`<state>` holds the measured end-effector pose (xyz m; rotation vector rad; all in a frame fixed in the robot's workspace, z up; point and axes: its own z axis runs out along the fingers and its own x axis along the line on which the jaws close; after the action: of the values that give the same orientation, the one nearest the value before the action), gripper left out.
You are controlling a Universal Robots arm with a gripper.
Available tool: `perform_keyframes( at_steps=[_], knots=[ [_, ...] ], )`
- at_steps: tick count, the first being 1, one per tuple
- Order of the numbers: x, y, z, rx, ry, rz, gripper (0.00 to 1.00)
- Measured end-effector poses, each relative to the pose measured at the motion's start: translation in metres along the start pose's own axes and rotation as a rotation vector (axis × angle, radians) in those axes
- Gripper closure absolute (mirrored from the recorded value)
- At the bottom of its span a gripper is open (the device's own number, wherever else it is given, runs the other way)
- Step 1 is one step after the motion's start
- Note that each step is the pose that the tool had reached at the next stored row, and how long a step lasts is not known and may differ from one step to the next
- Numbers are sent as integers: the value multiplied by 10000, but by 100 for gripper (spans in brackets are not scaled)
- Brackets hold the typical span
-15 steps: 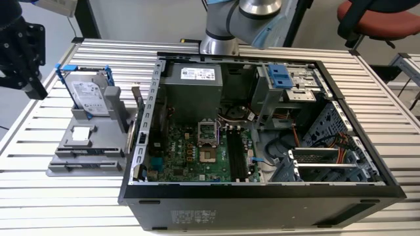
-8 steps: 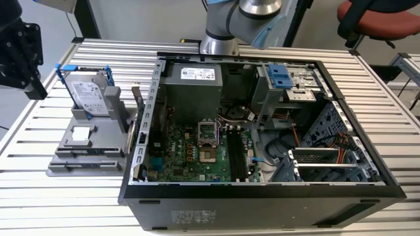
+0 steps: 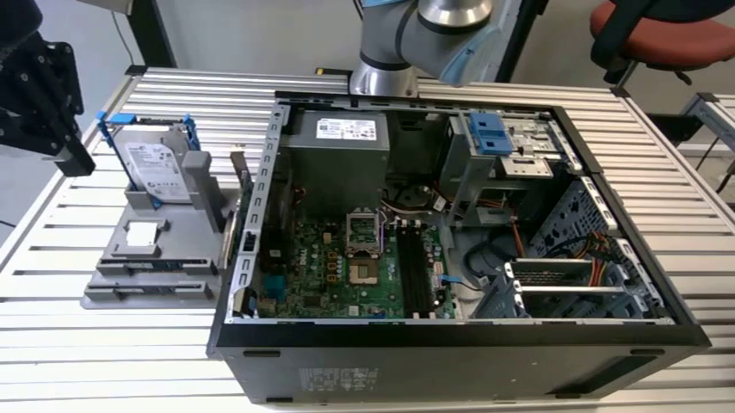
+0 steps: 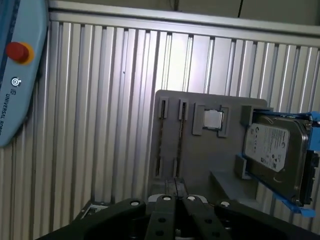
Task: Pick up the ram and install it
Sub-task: 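Pick up the ram and move it above insertion slot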
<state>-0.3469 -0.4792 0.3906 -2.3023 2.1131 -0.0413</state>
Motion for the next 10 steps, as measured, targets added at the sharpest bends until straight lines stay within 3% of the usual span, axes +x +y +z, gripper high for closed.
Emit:
perform_keyframes(
  at_steps=[2,5,10],
  knots=[
    [-1,0,2,-51,87,39,100],
    [-1,0,5,-336,83,287,100],
    [-1,0,10,-353,87,592,100]
  ],
)
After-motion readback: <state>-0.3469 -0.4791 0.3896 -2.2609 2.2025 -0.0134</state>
